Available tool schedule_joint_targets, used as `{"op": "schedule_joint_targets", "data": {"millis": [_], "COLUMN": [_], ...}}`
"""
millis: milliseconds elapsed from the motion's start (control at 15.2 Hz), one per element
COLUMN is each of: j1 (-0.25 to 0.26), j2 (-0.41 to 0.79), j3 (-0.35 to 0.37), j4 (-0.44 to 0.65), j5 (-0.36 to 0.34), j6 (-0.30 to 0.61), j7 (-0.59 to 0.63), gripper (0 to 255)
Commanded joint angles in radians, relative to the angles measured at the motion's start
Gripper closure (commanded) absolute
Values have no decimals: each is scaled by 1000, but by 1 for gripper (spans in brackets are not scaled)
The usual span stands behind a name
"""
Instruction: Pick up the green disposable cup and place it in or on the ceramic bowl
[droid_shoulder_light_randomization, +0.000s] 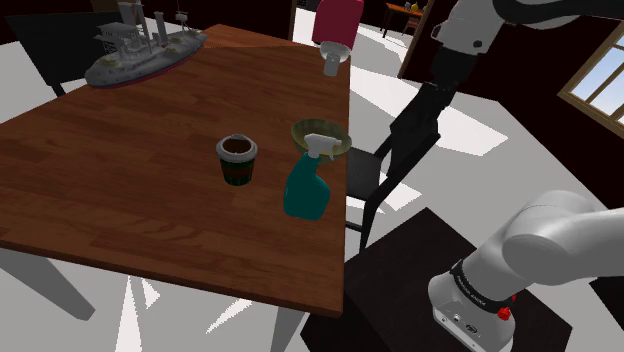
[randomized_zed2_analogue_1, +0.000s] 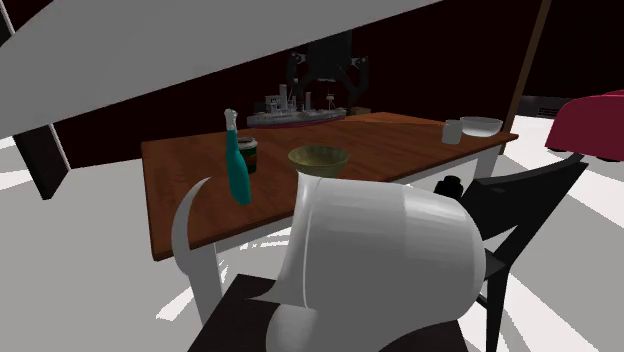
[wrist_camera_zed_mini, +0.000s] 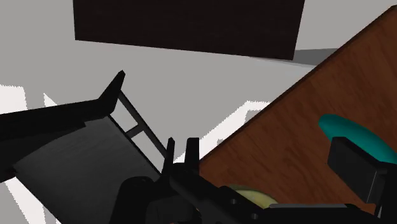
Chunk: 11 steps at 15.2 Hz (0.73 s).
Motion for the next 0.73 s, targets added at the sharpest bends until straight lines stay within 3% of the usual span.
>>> {"op": "schedule_joint_targets", "data": {"millis": [0,660], "j1": [10,76], "j2": [57,316], "j3": [11,59], "j4": [-7,17], "j5": [44,250], "j6": [80,400], "j7": [18,57], "gripper": [0,0]}}
